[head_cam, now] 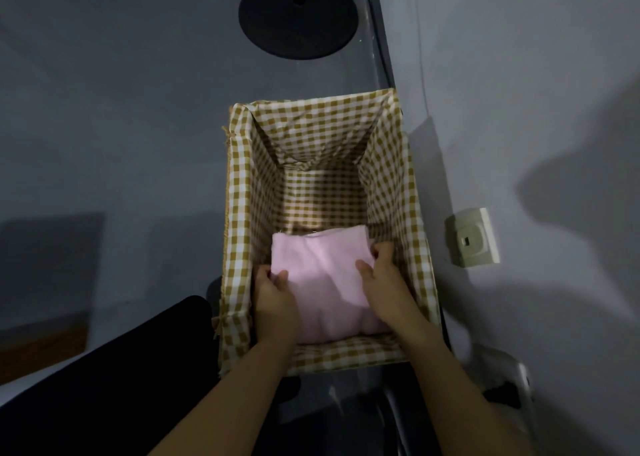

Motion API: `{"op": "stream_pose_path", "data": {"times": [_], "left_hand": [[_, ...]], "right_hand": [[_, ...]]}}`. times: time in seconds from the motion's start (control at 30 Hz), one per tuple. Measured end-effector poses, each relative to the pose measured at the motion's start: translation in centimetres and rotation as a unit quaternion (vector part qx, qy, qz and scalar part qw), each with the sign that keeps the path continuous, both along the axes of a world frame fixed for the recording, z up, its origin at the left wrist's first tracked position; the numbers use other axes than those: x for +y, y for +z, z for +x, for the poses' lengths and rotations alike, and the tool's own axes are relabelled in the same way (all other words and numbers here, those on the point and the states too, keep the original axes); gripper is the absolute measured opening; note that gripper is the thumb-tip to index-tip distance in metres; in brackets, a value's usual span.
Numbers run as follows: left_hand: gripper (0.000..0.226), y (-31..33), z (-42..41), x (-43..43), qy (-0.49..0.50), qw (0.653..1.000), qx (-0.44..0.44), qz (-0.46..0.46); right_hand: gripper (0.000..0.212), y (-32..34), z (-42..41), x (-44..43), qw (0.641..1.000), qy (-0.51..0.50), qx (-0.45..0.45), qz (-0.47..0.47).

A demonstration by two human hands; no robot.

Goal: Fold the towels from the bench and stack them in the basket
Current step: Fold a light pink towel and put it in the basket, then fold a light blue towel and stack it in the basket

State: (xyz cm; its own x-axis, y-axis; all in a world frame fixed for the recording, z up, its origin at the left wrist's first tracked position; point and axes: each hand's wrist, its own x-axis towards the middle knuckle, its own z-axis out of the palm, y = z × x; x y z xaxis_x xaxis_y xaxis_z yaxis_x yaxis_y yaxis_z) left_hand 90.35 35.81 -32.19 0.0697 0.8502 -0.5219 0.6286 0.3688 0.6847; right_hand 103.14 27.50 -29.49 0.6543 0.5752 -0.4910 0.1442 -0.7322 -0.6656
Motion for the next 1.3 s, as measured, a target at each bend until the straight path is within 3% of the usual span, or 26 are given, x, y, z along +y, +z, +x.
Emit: {"op": "stream_pose_path", "data": {"times": [0.17, 0.3, 0.4, 0.53, 0.63, 0.77, 0.93, 1.03, 1.3], "left_hand": [[0.019, -0.3, -0.1, -0.4, -0.001, 1.000, 0.005, 0.012], [0.012, -0.1, 0.1, -0.4, 0.002, 1.000, 0.008, 0.015], [0.009, 0.6, 0.1, -0.3, -0.021, 0.999, 0.029, 0.002], [0.018, 3.4, 0.1, 0.0, -0.189, 0.980, 0.055, -0.005], [0.022, 7.3, -0.4, 1.3, -0.309, 0.947, 0.049, 0.077], [0.022, 14.5, -3.3, 4.0, -0.371, 0.896, 0.080, 0.230], [0.022, 22.5, -10.8, 7.0, -0.352, 0.868, 0.140, 0.322], [0.020, 25.8, -17.0, 7.6, -0.320, 0.864, 0.166, 0.352], [0.019, 30.8, -36.1, 5.6, -0.165, 0.884, 0.254, 0.357]], "right_hand": [[0.032, -0.8, 0.1, -0.5, 0.994, 0.062, -0.030, -0.081], [0.032, -1.6, 0.3, -1.0, 0.965, 0.147, -0.103, -0.194], [0.026, -1.0, 0.2, -0.8, 0.947, 0.195, -0.139, -0.212], [0.023, 2.3, 0.3, 0.9, 0.945, 0.221, -0.194, -0.141], [0.018, 6.0, -0.1, 3.3, 0.946, 0.222, -0.227, -0.068], [0.021, 12.6, -2.7, 6.8, 0.927, 0.237, -0.287, 0.036], [0.023, 19.4, -9.9, 9.5, 0.886, 0.269, -0.347, 0.151], [0.023, 22.2, -15.3, 10.8, 0.867, 0.338, -0.336, 0.147], [0.023, 26.1, -32.4, 13.9, 0.787, 0.485, -0.309, 0.223]]}}
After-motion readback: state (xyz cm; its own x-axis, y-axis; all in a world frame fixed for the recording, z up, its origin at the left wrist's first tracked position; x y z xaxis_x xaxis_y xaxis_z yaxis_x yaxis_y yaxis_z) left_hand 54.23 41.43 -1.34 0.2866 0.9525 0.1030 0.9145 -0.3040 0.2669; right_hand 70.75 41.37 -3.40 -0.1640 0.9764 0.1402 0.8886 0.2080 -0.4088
